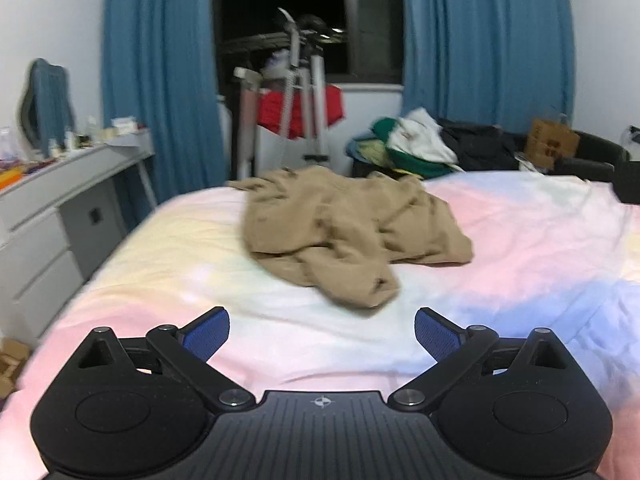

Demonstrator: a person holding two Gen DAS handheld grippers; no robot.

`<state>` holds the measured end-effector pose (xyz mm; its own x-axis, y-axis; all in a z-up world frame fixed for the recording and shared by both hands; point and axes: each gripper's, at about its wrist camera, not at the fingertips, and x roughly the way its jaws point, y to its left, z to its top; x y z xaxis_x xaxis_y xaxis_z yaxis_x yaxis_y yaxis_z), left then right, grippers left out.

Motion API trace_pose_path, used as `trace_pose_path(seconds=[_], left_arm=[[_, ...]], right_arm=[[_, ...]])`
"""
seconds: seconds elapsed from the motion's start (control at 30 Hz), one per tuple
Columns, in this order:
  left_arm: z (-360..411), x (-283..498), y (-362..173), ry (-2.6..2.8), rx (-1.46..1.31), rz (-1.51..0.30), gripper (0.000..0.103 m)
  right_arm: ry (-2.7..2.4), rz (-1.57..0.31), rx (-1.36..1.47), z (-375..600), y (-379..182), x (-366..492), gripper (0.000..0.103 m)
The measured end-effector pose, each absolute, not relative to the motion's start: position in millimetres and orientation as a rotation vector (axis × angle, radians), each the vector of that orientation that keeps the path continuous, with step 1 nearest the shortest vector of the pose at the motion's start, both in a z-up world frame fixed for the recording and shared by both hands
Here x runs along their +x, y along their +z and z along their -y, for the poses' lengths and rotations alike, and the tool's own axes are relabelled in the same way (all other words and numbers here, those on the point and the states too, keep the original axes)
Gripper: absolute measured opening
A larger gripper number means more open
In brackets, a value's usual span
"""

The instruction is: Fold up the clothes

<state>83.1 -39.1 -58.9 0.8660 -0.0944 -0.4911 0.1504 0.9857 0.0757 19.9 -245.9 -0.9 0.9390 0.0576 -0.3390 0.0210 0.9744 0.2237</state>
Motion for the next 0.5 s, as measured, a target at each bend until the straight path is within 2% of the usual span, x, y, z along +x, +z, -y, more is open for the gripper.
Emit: trace_pose_path(seconds=[0.17, 0.4, 0.47, 0.5], left_arm=[[72.4, 144.7, -78.4, -0.160, 0.188, -0.505, 0.095], [97.7, 242.1, -92.5, -0.094, 0.215, -0.532, 0.067], [99.5, 260.2, -94.2, -0.059, 0.226, -0.516, 0.055], [98.6, 267.2, -94.4, -0.057, 0.217, -0.515, 0.041]], right_arm=[[0.028, -0.404, 0.326, 269.5, -16.2, 32.4, 0.103], [0.051, -0.460, 0.355, 279.6, -42.7, 54.8, 0.103], [0.058, -0.478, 0.350, 280.6, -49.6, 60.7, 0.103], [0.061, -0.486, 0.349, 281.2, -52.9, 63.6, 0.103]])
